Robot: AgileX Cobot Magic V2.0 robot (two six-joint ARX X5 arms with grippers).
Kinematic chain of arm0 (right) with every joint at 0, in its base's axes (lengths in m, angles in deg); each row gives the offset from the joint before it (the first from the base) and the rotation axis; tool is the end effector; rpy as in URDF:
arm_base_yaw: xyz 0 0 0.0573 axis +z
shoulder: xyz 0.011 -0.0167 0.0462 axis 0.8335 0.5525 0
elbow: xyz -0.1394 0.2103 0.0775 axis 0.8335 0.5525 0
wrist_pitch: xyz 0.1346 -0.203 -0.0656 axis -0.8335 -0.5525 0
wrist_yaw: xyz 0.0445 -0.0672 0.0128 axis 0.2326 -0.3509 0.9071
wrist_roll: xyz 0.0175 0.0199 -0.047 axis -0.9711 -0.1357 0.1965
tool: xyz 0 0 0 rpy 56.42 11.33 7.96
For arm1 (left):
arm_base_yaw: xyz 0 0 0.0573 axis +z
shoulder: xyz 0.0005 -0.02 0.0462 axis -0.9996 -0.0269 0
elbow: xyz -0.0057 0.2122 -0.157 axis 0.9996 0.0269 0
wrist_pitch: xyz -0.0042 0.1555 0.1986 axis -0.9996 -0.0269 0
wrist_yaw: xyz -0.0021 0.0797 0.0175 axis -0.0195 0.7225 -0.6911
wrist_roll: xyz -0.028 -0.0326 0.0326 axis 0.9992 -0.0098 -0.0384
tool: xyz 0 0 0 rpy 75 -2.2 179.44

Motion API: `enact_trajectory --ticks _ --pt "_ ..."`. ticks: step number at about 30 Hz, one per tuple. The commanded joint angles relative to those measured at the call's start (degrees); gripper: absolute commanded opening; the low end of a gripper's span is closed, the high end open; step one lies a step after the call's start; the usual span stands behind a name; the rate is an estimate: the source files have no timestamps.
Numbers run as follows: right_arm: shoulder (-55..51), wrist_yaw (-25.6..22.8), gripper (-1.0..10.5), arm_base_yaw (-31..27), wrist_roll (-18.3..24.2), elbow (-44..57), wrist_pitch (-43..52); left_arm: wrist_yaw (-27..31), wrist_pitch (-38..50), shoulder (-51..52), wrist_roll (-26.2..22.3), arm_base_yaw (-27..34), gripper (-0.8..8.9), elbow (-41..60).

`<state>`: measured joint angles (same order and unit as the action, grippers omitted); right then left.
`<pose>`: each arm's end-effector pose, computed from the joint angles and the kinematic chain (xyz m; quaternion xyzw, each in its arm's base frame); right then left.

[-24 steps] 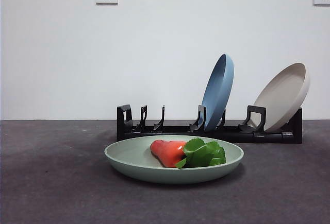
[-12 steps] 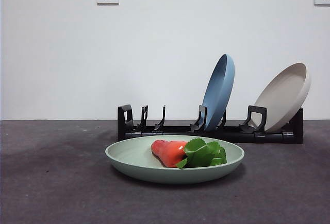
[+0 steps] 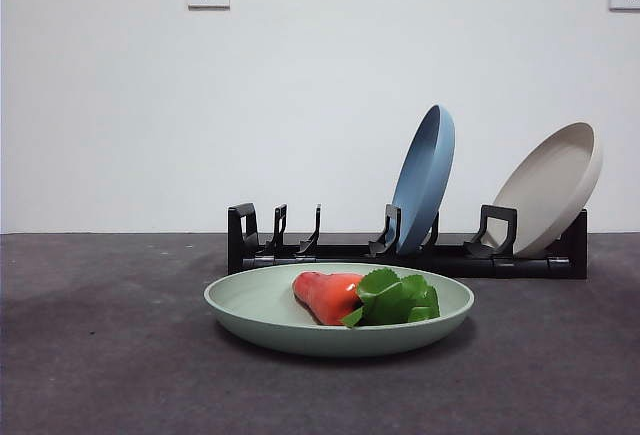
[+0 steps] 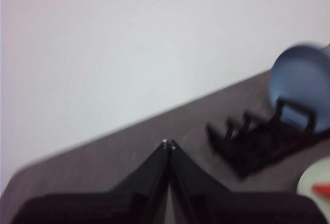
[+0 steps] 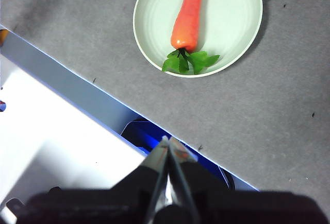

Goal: Take the green plate from the plate rack,put the plate on the table,take the carrot from the table,put the carrot in the plate

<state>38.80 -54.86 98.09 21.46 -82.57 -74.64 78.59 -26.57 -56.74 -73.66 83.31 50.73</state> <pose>0.1078 0.1006 0.3634 -0.0485 0.4845 0.3147 0.8148 0.1040 -0.0136 0.2831 0.1287 -0.0125 -0.1170 0.9847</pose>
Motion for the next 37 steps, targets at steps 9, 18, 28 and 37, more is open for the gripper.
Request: enact_trajectory --ticks 9,18,28,37 --pt "-0.1 -0.2 0.0 0.1 0.3 0.0 0.2 1.3 1.1 12.4 3.6 4.9 -0.03 19.5" --pt "-0.1 -0.2 0.0 0.1 0.3 0.0 0.2 1.2 -2.0 18.1 8.4 4.9 -0.03 26.5" --pt "-0.1 -0.2 0.0 0.1 0.3 0.0 0.2 0.9 -3.6 20.0 10.4 4.9 -0.03 26.6" --pt "-0.1 -0.2 0.0 0.1 0.3 0.0 0.2 0.8 -3.6 20.0 10.4 4.9 -0.03 26.6"
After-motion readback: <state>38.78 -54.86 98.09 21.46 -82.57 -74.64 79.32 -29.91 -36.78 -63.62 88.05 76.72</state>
